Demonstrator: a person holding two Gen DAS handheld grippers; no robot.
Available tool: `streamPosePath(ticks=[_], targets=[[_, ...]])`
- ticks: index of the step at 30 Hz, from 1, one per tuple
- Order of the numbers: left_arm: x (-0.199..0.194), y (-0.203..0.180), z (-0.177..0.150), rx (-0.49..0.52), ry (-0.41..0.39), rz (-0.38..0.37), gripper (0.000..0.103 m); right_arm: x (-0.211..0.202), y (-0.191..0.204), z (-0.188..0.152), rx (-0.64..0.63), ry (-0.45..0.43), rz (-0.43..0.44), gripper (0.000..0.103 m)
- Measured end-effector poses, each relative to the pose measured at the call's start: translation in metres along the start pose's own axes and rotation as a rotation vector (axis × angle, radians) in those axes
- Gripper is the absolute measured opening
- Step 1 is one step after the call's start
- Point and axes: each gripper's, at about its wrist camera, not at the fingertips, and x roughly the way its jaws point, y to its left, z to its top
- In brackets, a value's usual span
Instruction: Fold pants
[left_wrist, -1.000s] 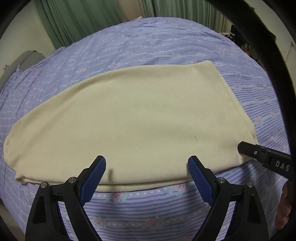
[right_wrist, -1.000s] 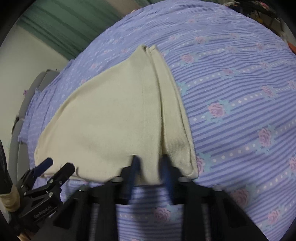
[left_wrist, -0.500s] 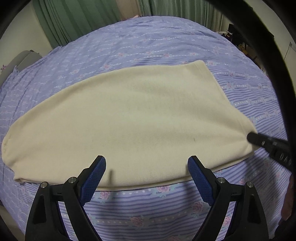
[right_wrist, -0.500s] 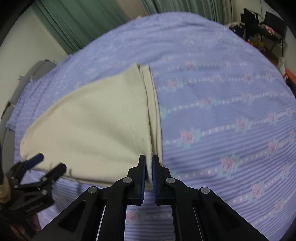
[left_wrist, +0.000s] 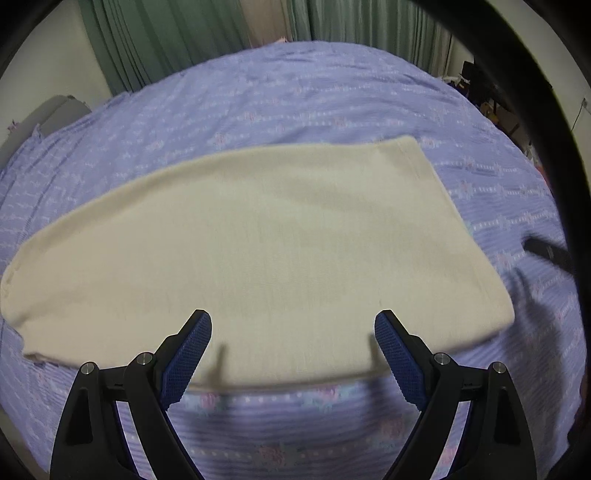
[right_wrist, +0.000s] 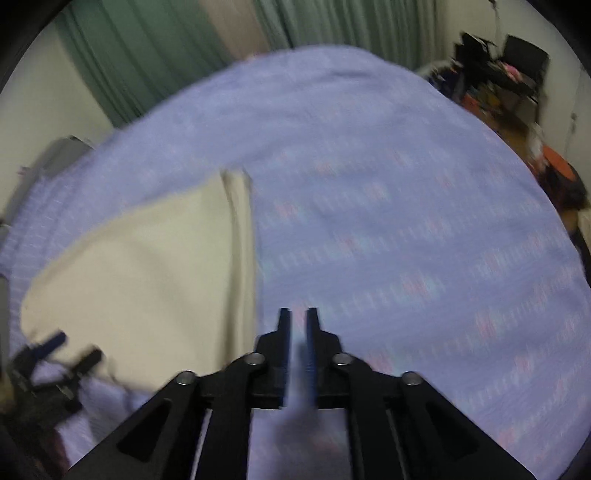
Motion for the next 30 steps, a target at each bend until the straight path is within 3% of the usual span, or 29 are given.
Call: streamPosePath(ticks=[1, 6, 10, 15, 19, 20, 23, 27, 30], targets=[[0.002, -0.001, 0.005, -0.002, -0.007, -0.005, 0.091, 0.005, 0.005, 0.012, -0.011, -0.015, 0.037, 0.03], [0.011, -0.003, 0.036, -0.019, -0.053, -0.013, 0.091, 0.045, 0.042, 0.072, -0.124, -0.068, 0.142, 0.03], [0.023, 0.0, 0.062, -0.054, -0.074, -0.005, 0.091, 0.085, 0.058, 0.101, -0.17, -0.03, 0.167, 0.03], [0.03, 0.008, 0.077, -0.086, -0.083, -0.022, 0.091, 0.119, 0.054, 0.1, -0.15, 0.055, 0.154, 0.03], [0.036, 0.01, 0.072, -0.095, -0.074, -0.034, 0.091, 0.137, 0.039, 0.087, -0.067, 0.128, 0.232, 0.031], [0.038, 0.012, 0.07, -0.098, -0.065, -0.034, 0.091, 0.141, 0.04, 0.084, -0.067, 0.132, 0.23, 0.029], [0.044, 0.011, 0.066, -0.103, -0.041, -0.038, 0.091, 0.14, 0.04, 0.083, -0.059, 0.124, 0.22, 0.009], [0.04, 0.011, 0.064, -0.108, -0.045, -0.057, 0.091, 0.109, 0.037, 0.089, -0.069, 0.033, 0.171, 0.006], [0.042, 0.009, 0.065, -0.109, -0.04, -0.062, 0.091, 0.125, 0.025, 0.089, 0.005, 0.097, 0.188, 0.005]])
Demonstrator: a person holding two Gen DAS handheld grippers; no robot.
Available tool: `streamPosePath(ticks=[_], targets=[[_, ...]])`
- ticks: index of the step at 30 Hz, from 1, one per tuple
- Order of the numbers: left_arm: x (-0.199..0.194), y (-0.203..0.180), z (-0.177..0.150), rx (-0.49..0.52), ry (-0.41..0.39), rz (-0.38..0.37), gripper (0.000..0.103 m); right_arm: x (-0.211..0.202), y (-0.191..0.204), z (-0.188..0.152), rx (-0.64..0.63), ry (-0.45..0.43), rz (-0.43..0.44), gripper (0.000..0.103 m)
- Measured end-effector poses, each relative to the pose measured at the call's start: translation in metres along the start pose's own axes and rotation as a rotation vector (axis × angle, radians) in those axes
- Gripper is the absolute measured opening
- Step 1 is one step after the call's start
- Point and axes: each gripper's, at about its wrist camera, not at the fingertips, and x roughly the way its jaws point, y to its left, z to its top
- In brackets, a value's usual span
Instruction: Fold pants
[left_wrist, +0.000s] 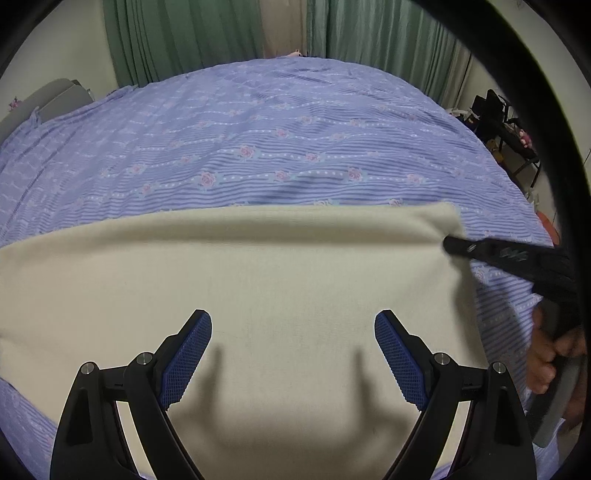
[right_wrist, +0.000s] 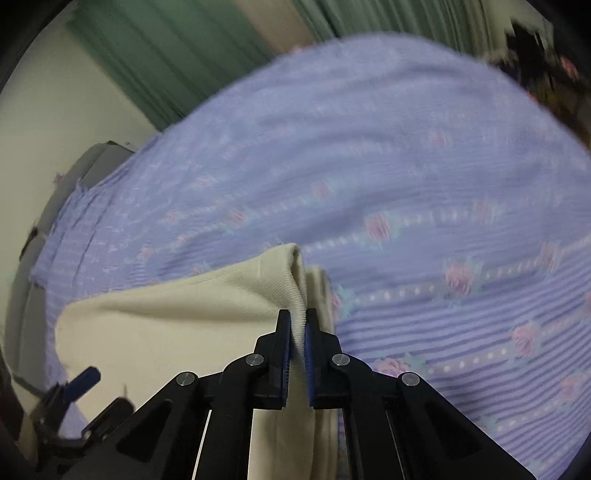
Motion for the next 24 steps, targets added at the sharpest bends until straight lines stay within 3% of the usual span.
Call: streamPosePath(ticks=[4, 6, 7, 9, 14, 19, 24], targets=[[0.003, -0.004, -0.004, 0.017, 0.012, 0.009, 0.091, 0.01, 0.004, -0.005, -0.023, -0.001, -0.025, 0.012], [0.0, -0.005, -0.007, 0.03, 0.006, 0.019, 0.091, -0.003, 0.001, -0.008, 0.007, -0.028, -0.059, 0.045], [-0.002, -0.005, -0.009, 0.033, 0.002, 0.022, 0.091, -0.014, -0.001, -0.011, 0.0, -0.056, -0.115, 0.048], [-0.007, -0.006, -0.011, 0.034, -0.004, 0.022, 0.091, -0.035, 0.001, -0.021, -0.049, -0.095, -0.168, 0.049], [-0.024, -0.013, -0.026, 0.066, -0.022, 0.027, 0.091, -0.074, 0.0, -0.064, -0.075, -0.062, -0.092, 0.051], [-0.038, -0.027, -0.054, 0.095, 0.002, 0.02, 0.091, -0.098, -0.006, -0.118, 0.035, -0.02, -0.019, 0.051], [-0.044, -0.031, -0.072, 0.081, 0.036, 0.012, 0.091, -0.112, 0.003, -0.155, 0.061, -0.028, 0.03, 0.049]])
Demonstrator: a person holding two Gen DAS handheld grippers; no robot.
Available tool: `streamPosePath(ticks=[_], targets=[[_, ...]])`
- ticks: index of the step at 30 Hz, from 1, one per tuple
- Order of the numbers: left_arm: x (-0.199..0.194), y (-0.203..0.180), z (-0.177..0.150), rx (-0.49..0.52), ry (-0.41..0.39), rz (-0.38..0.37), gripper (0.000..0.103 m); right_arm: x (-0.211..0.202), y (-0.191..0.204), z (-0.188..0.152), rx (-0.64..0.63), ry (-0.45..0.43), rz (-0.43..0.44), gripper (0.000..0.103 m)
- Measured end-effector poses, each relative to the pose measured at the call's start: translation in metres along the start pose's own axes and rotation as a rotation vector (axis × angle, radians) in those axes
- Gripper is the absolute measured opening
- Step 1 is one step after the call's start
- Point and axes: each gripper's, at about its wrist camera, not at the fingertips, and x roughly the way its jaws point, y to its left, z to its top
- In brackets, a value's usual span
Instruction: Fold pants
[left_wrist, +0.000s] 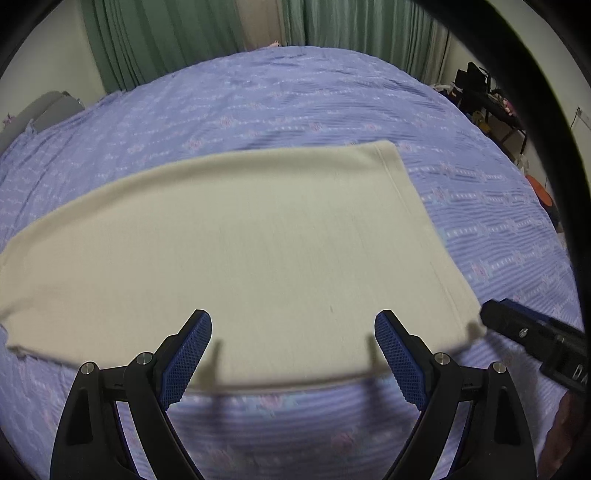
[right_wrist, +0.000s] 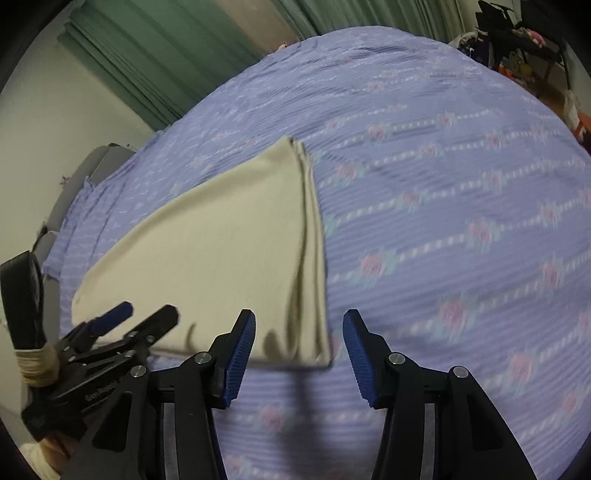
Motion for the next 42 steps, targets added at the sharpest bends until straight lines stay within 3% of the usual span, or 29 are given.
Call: streamPosePath(ticks=[3, 7, 12, 18, 22, 24, 25, 27, 30, 32, 35, 38, 40, 42], targets=[[0.0, -0.003, -0.003, 0.006, 0.009, 0.006, 0.091, 0.009, 0.0, -0.007, 0.019, 0.036, 0.025, 0.039], [-0.003, -0.006, -0.003, 0.016, 0.001, 0.02, 0.091, 0.015, 0.002, -0.006, 0.023, 0.053, 0.007, 0.038], [-0.007, -0.007, -0.001, 0.009, -0.012, 0.019, 0.091, 0.003, 0.013, -0.005, -0.001, 0.013, 0.014, 0.038], [-0.01, -0.009, -0.002, 0.007, -0.022, 0.017, 0.091, 0.014, 0.015, -0.006, 0.008, 0.043, 0.032, 0.038], [-0.007, -0.009, -0.002, 0.004, -0.012, 0.023, 0.091, 0.03, -0.001, -0.005, 0.111, 0.071, 0.069, 0.038], [-0.007, -0.009, -0.003, -0.004, -0.007, 0.02, 0.091, 0.034, -0.007, -0.004, 0.149, 0.076, 0.093, 0.024], [-0.007, -0.009, -0.004, -0.007, -0.004, 0.018, 0.091, 0.036, -0.01, -0.004, 0.16, 0.085, 0.105, 0.008], [-0.007, -0.01, -0.005, -0.009, -0.001, 0.016, 0.091, 0.036, -0.011, -0.004, 0.167, 0.086, 0.101, 0.007], [-0.012, -0.012, -0.004, -0.003, -0.014, 0.01, 0.091, 0.012, 0.002, 0.001, 0.065, 0.006, -0.019, 0.005], [-0.013, -0.014, -0.003, 0.001, -0.019, 0.004, 0.091, 0.002, 0.001, 0.005, 0.067, -0.015, -0.05, 0.005], [-0.012, -0.014, -0.003, -0.001, -0.011, 0.01, 0.091, 0.022, -0.002, 0.001, 0.068, 0.051, -0.101, 0.005], [-0.014, -0.011, -0.005, -0.004, -0.015, 0.016, 0.091, 0.027, 0.002, 0.0, 0.052, 0.054, -0.122, 0.005], [-0.014, -0.008, -0.005, -0.01, -0.014, 0.018, 0.091, 0.024, 0.004, 0.001, 0.055, 0.053, -0.102, 0.008], [-0.012, -0.006, -0.004, -0.018, -0.014, 0.021, 0.091, 0.016, 0.005, 0.001, 0.052, 0.033, -0.097, 0.024]])
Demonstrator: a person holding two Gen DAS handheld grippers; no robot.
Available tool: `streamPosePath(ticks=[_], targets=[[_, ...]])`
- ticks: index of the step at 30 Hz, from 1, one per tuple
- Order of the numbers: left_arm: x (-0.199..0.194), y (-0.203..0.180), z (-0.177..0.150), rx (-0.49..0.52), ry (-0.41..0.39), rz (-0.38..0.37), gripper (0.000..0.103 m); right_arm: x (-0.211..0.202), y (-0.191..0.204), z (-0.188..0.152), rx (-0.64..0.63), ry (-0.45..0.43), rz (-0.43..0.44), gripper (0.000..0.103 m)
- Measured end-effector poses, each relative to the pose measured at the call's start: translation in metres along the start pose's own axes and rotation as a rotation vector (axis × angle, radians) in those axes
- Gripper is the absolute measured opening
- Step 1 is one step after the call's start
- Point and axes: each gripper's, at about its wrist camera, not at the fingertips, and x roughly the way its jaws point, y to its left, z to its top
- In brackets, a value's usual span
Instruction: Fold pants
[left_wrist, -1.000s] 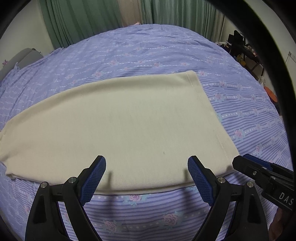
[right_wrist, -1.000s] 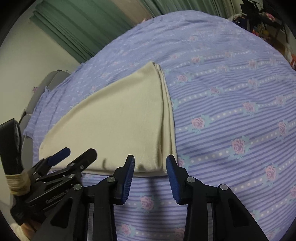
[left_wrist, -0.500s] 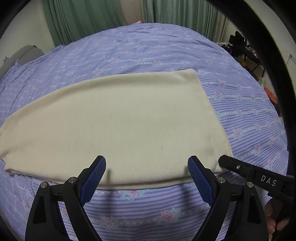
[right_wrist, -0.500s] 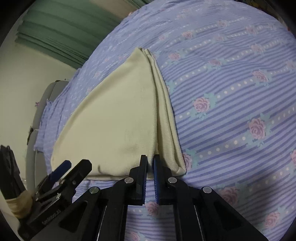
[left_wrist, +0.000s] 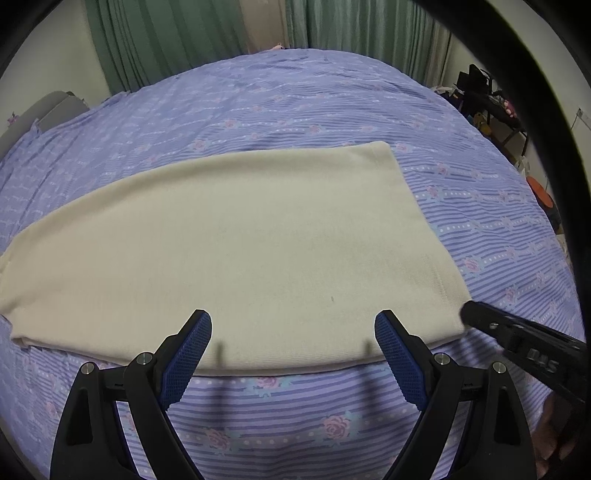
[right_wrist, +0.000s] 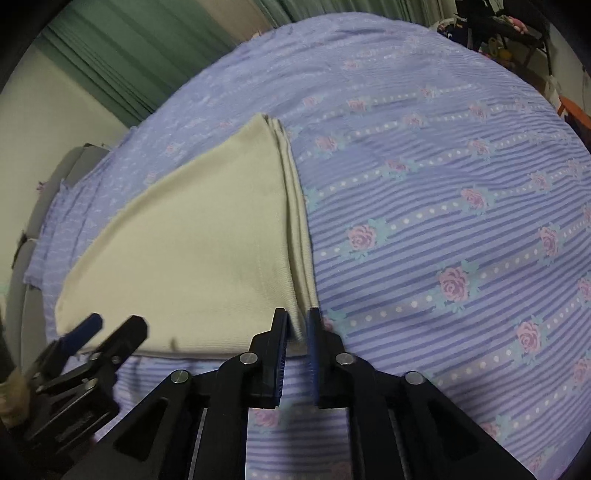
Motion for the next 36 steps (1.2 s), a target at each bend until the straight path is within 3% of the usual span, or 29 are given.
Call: streamPosePath(ticks=[1, 2, 3, 10, 20, 27, 32, 34, 36], targets=[[0.0, 0.001, 0.001, -0.004, -0.002, 0.003, 0.091, -0.006, -0.002, -0.001, -0.007, -0.017, -0.001, 0.041], [0.001, 0.002, 0.001, -0.007, -0.004, 0.004, 0.091, -0.009, -0.001, -0.002, -0.013, -0.034, 0.005, 0.052], [0.002, 0.002, 0.001, -0.007, -0.003, 0.003, 0.091, -0.011, 0.0, -0.003, -0.015, -0.045, 0.014, 0.053], [0.006, -0.003, 0.001, 0.04, -0.004, 0.01, 0.091, 0.019, -0.016, -0.021, 0.125, 0.02, 0.121, 0.053], [0.016, 0.0, 0.002, 0.014, 0.002, 0.005, 0.091, 0.027, -0.025, -0.043, 0.264, -0.013, 0.213, 0.054], [0.016, 0.01, 0.006, 0.001, -0.014, 0.029, 0.091, 0.041, -0.01, -0.018, 0.297, -0.066, 0.222, 0.058], [0.012, 0.019, 0.008, -0.029, -0.034, 0.033, 0.091, 0.01, 0.015, -0.001, 0.202, -0.216, 0.228, 0.057], [0.013, 0.021, 0.007, -0.041, -0.026, 0.034, 0.091, 0.029, 0.018, 0.005, 0.173, -0.157, 0.188, 0.057], [0.012, 0.022, 0.006, -0.046, -0.024, 0.036, 0.091, 0.05, 0.009, 0.008, 0.233, -0.106, 0.195, 0.057]])
